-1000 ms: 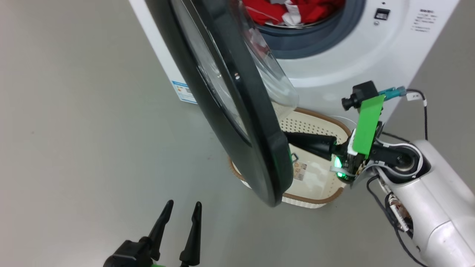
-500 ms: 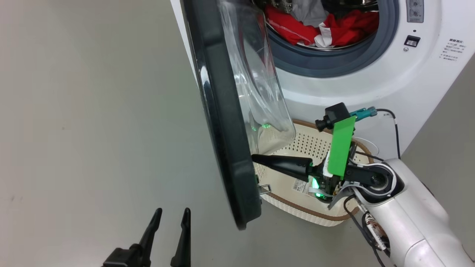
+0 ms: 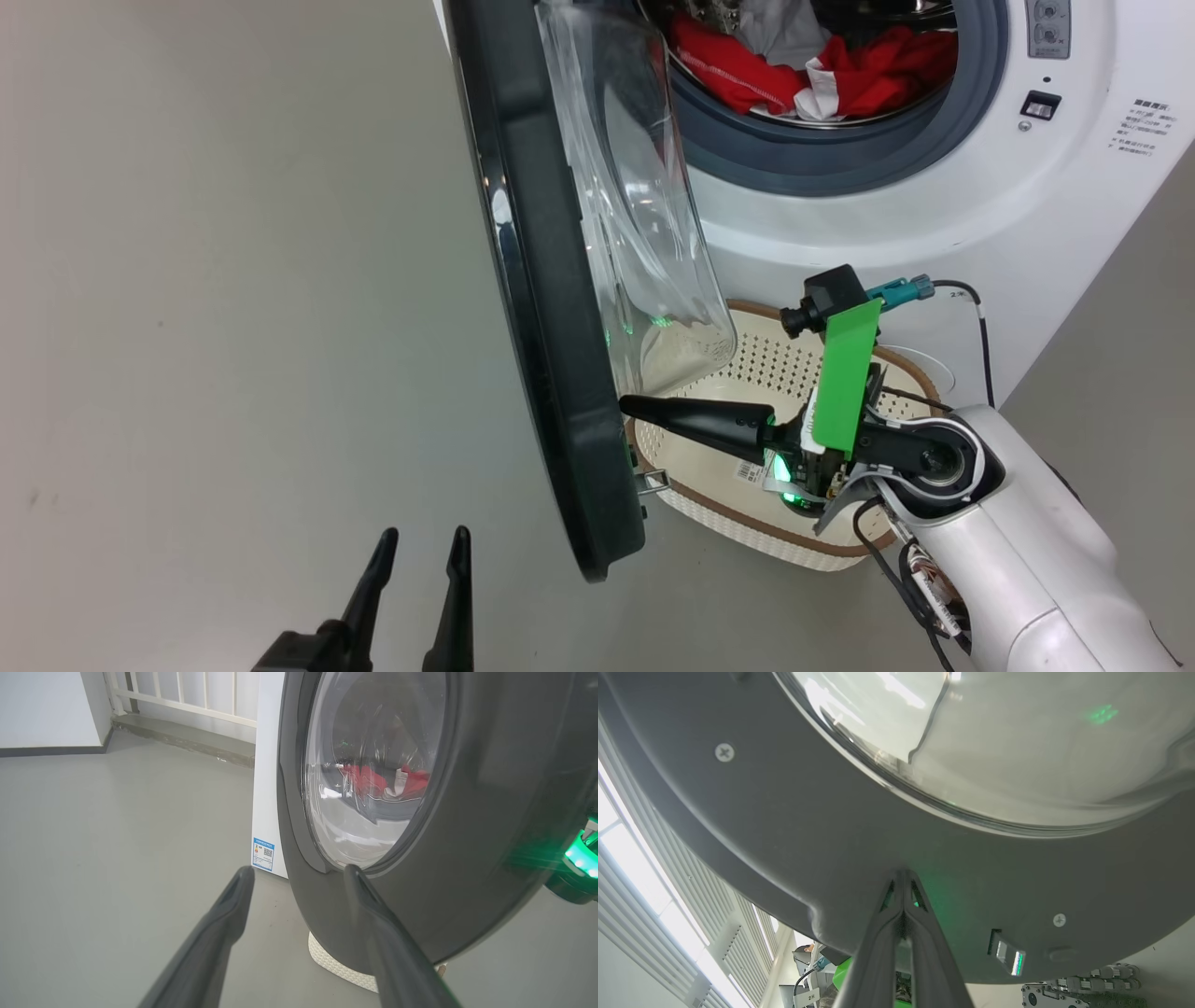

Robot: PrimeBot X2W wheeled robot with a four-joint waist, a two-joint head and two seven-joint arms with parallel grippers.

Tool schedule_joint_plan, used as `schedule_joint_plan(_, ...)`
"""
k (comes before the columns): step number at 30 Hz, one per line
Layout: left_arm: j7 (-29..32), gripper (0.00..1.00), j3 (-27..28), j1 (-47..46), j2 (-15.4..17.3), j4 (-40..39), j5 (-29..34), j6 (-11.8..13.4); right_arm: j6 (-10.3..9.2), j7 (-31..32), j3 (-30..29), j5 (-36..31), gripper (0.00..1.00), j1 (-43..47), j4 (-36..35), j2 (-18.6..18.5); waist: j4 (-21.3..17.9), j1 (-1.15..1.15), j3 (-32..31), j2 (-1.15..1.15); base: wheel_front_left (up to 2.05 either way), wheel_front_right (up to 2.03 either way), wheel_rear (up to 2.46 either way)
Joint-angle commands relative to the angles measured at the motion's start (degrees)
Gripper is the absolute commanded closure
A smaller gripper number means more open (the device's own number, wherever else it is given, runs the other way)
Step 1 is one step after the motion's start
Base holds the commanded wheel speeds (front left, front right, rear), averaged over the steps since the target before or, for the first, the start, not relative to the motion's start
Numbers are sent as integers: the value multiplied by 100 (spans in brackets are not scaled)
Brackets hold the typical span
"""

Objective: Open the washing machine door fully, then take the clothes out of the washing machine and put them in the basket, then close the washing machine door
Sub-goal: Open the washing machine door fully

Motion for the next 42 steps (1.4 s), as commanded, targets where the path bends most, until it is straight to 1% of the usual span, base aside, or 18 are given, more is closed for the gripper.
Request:
schedule_joint_plan(1,-52,0,186,-36,57,-128,5,18,43,-55,56,-128,100,73,-183,184,-14,0,-32,0,0,0,0)
schedule_joint_plan(3,-52,0,180,-35,57,-96,31,-9,43,-111,5,-182,69,156,-192,185,-35,0,-67,0,0,0,0)
schedule_joint_plan(4,-52,0,188,-32,57,-79,44,-22,43,-150,-26,-221,56,204,-200,185,-60,0,-84,0,0,0,0)
schedule_joint_plan(5,-52,0,200,-31,57,-66,54,-34,43,-184,-57,-257,7,257,-205,185,-91,0,-97,0,0,0,0)
schedule_joint_plan(6,-52,0,211,-32,57,-56,62,-48,43,-202,-88,-284,0,314,-209,180,-118,0,-104,0,0,0,0)
schedule_joint_plan(11,-52,0,264,-56,57,-12,81,-88,43,-320,-221,-435,0,560,-214,95,-246,0,-143,0,0,0,0)
schedule_joint_plan(18,-52,0,345,-48,57,40,132,-151,43,-733,-480,-694,0,1065,-207,-90,-429,0,-219,0,0,0,0)
schedule_joint_plan(23,-52,0,409,-16,57,47,165,-167,43,-1107,-647,-867,0,1484,-273,-233,-531,0,-259,0,0,0,0)
schedule_joint_plan(27,-52,0,432,-1,57,58,182,-193,43,-1535,-790,-1026,0,1776,-297,-344,-566,0,-277,0,0,0,0)
schedule_joint_plan(32,-52,0,478,8,57,48,182,-192,43,-2206,-839,-1364,0,2062,-483,-532,-617,0,-263,0,0,0,0)
schedule_joint_plan(35,-52,0,498,11,57,47,180,-182,43,-2764,-787,-1667,0,2206,-637,-682,-647,0,-258,0,0,0,0)
schedule_joint_plan(38,-52,0,521,7,57,51,178,-176,43,-3442,-532,-2129,0,2323,-778,-906,-671,0,-257,0,0,0,0)
schedule_joint_plan(42,-52,0,554,12,57,46,184,-173,43,-4402,-54,-2635,0,2404,-861,-1203,-706,0,-265,0,0,0,0)
